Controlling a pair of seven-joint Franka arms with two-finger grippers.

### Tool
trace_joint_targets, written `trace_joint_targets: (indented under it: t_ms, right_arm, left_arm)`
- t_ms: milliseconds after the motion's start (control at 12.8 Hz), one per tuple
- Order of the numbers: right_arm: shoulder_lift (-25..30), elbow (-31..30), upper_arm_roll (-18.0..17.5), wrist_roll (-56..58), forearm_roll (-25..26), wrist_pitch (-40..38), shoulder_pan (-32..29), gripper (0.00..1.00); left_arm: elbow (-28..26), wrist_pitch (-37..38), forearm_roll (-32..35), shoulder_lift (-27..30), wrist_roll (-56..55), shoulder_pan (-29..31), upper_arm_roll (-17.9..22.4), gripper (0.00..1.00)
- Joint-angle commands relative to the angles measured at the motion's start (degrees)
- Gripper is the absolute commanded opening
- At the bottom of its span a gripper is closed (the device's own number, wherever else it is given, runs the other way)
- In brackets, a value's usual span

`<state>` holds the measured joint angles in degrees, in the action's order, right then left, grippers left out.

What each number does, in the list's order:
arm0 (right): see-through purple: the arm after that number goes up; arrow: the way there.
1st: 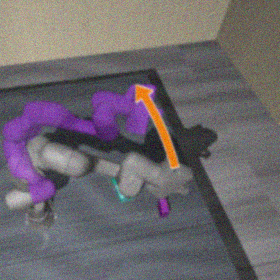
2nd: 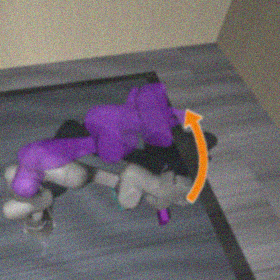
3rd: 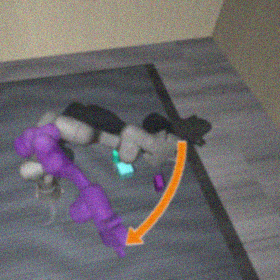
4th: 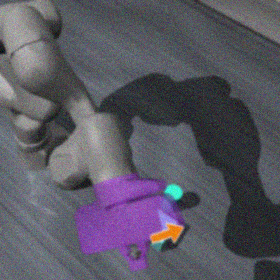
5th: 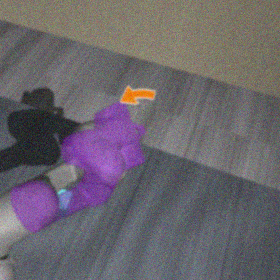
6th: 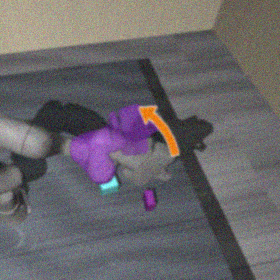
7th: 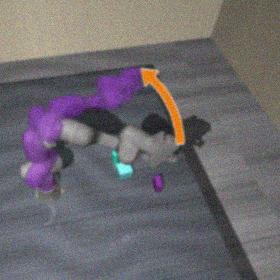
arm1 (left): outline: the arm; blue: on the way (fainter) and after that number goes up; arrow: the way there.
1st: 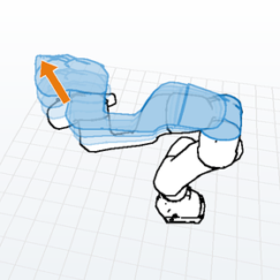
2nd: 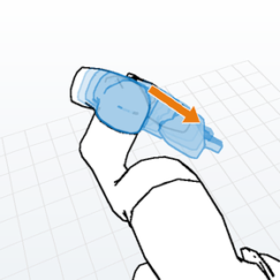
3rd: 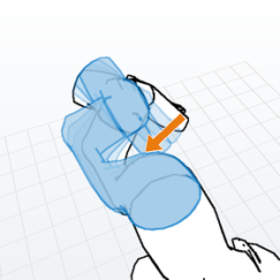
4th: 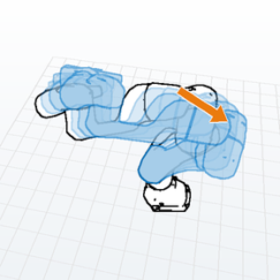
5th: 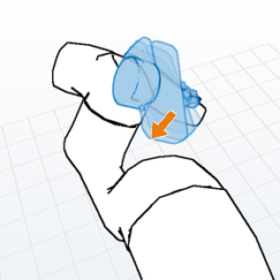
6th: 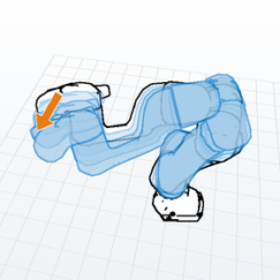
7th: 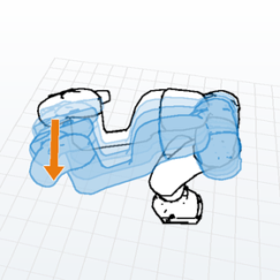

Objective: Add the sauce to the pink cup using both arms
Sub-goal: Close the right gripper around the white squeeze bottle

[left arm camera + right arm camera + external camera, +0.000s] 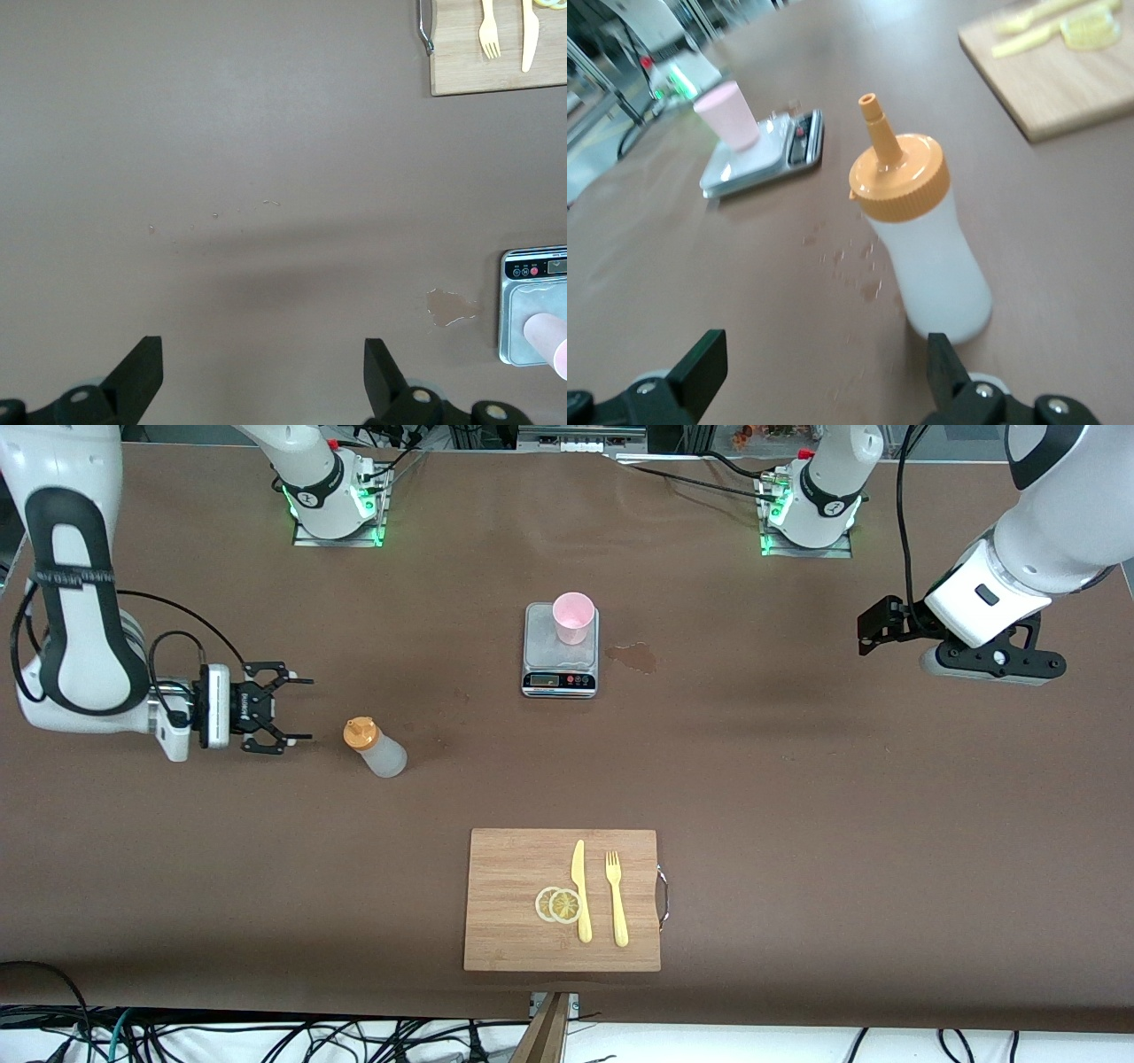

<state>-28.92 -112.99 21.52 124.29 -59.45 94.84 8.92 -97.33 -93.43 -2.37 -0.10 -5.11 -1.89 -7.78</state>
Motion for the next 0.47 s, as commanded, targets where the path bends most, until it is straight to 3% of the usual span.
trace_joint_targets:
  t_ms: [0,390]
  right_arm:
    - [-6.05,4.69,-0.6,8.84,-5.93,-5.44,-0.83,1.0]
    - [-9.56,9.7,-0.86,16.31,-9.27,-8.88,-0.83,1.0]
  left_arm:
    - [0.74,0.79,1.05,-0.17,1.06,0.13,0.04,1.0]
    - [0.74,1.23,1.05,-0.26,0.98,0.4,0.04,1.0]
